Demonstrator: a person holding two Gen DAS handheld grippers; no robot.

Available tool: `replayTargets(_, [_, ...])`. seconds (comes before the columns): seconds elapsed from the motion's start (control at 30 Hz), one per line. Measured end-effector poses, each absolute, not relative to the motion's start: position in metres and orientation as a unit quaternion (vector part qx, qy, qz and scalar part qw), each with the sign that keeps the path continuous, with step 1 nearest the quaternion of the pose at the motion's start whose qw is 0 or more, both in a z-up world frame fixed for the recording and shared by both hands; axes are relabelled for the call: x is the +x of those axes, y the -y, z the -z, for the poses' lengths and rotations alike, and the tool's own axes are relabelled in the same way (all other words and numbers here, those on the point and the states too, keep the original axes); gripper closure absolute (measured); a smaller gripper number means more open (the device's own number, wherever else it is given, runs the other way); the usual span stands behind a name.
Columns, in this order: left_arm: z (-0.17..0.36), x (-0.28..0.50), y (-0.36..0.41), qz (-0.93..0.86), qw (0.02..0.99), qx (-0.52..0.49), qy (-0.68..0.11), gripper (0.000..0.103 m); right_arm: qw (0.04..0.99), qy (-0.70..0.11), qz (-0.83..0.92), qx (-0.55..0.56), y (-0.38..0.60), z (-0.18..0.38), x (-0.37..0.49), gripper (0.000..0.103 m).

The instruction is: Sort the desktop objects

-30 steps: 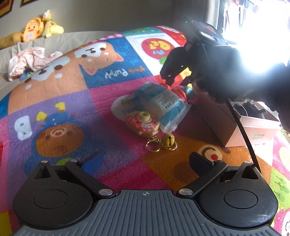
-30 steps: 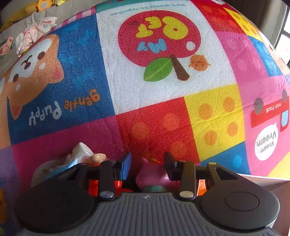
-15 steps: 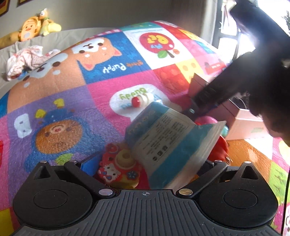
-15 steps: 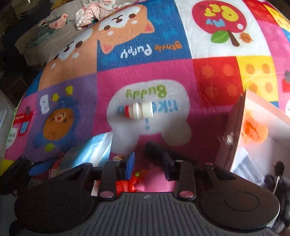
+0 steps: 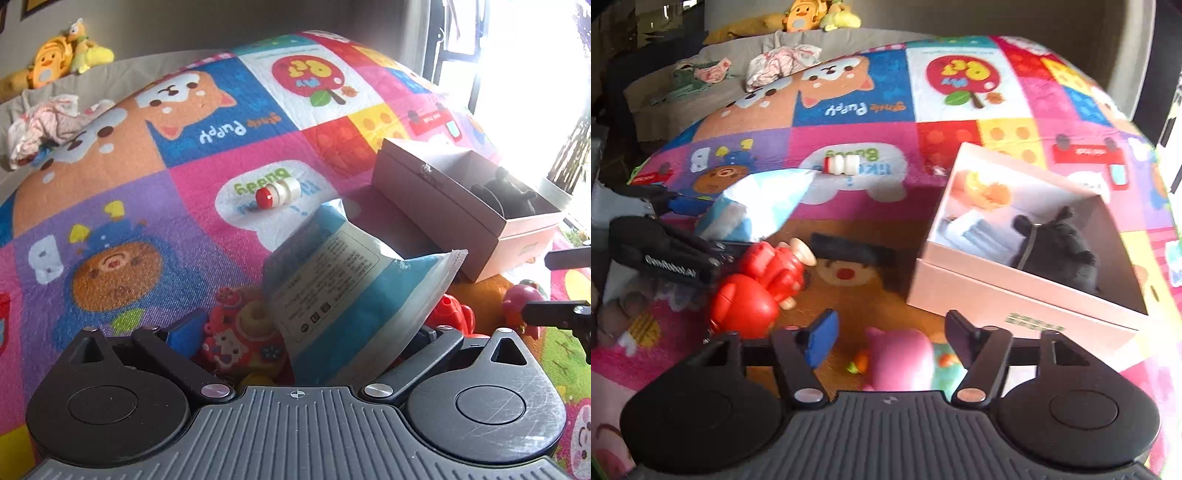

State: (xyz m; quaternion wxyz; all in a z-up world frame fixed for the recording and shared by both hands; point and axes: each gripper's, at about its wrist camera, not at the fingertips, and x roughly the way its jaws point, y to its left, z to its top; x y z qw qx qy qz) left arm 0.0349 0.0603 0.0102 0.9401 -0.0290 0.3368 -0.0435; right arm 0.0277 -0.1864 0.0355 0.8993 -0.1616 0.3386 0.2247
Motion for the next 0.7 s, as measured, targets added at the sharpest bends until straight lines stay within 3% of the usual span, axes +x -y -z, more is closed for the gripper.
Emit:
replayTargets(0.2, [-0.019, 0.02, -0.052, 0.037, 0.939, -0.006, -0.342, 0.0, 0.933, -0.31, -0.175, -0.056, 0.254, -0.044, 0.02, 0.014])
replayTargets(0.3, [-0.025, 0.01, -0.045, 0.037, 0.942, 0.005, -0.332, 0.0, 0.953, -0.282, -0.105, 0.027, 0.295, -0.05, 0.048, 0.0])
replayTargets(0.5, [-0.044, -0.019, -0.031, 0.052, 0.955, 0.022, -0.29, 0.0, 0.923, -0.314, -0.058, 0.213, 0.357, -0.031, 0.141, 0.0])
replayTargets(0.7, [-0.03, -0.036, -0.015, 0.117, 0.94, 0.041, -0.317, 0.0, 0.909, -0.341, -0.126, 0.204, 0.308, -0.024, 0.151, 0.0])
